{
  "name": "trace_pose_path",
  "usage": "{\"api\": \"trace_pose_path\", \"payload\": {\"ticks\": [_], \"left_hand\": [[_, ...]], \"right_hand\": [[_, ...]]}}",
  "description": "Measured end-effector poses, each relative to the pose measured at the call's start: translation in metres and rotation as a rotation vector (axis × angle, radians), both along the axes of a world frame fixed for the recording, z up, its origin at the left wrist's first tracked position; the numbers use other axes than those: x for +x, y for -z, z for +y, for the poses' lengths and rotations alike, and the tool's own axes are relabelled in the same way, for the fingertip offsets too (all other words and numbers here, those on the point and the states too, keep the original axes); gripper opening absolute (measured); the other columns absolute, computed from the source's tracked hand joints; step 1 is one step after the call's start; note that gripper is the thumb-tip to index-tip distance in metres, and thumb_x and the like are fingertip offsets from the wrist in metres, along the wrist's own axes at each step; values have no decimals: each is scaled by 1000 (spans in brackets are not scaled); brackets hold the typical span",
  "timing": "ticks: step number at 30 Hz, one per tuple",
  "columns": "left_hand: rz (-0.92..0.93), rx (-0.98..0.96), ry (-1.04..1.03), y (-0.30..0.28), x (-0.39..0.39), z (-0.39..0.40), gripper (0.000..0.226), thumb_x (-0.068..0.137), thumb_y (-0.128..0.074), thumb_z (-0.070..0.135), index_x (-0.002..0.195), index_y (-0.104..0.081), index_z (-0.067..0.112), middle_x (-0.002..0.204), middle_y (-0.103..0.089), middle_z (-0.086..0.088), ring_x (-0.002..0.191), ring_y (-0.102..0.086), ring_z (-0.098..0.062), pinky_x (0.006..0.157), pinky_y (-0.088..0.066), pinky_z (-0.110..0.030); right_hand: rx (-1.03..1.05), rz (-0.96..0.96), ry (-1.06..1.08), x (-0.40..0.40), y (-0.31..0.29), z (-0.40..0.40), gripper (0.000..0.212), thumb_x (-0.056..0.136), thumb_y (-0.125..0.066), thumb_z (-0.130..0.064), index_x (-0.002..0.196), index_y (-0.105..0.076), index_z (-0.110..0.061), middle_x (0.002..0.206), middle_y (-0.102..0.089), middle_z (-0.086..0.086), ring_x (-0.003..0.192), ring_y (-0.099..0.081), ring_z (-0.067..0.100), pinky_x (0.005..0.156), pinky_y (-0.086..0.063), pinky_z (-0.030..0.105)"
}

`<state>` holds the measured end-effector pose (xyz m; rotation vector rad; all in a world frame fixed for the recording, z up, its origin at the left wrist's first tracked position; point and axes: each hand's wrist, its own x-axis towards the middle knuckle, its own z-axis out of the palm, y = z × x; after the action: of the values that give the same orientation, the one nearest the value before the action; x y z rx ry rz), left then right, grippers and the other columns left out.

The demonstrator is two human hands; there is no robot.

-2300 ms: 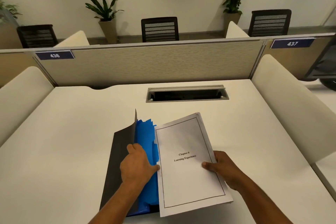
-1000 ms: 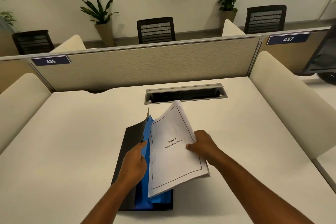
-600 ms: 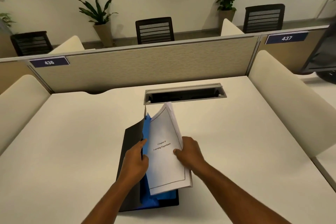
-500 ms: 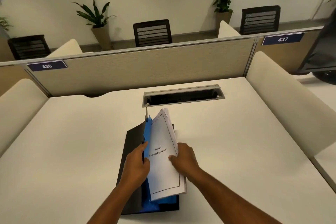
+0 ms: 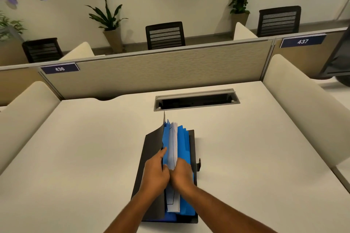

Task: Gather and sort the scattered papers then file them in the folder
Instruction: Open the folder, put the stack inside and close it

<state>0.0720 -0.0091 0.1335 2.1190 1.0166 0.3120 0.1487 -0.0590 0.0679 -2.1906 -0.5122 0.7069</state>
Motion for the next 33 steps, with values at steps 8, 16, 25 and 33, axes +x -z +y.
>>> {"api": "trace_pose_path", "payload": {"ticks": [8,16,25,33], "left_hand": [[-11,-17,-62,4,-7,-1,60,95,-57,3,149,-38,19,152,-41,0,136,-45,-19,107,-36,-26],[-32,-70,-67,13,1,1,61,94,-58,4,150,-36,18,152,-41,-1,134,-48,-21,103,-42,-31],[18,-64,2,36,9,-14,50,96,-47,-2,142,-43,18,115,-61,0,97,-64,-14,67,-50,-7],[162,36,63,56,22,-25,47,93,-52,2,129,-38,29,81,-51,6,61,-48,-6,49,-41,-17]], "right_hand": [[74,129,-4,-6,6,-3,34,96,-68,-29,122,-51,-17,113,-59,0,102,-58,13,91,-55,28],[-63,193,-68,-13,18,-27,45,96,-63,-15,136,-41,-12,130,-56,7,118,-57,20,100,-53,32],[-175,23,-12,7,24,-58,52,86,-70,-38,128,-47,-18,125,-55,2,106,-63,20,81,-54,30],[-80,-67,202,40,24,-80,39,91,-68,-23,125,-49,-19,123,-54,3,95,-60,15,77,-51,25]]}}
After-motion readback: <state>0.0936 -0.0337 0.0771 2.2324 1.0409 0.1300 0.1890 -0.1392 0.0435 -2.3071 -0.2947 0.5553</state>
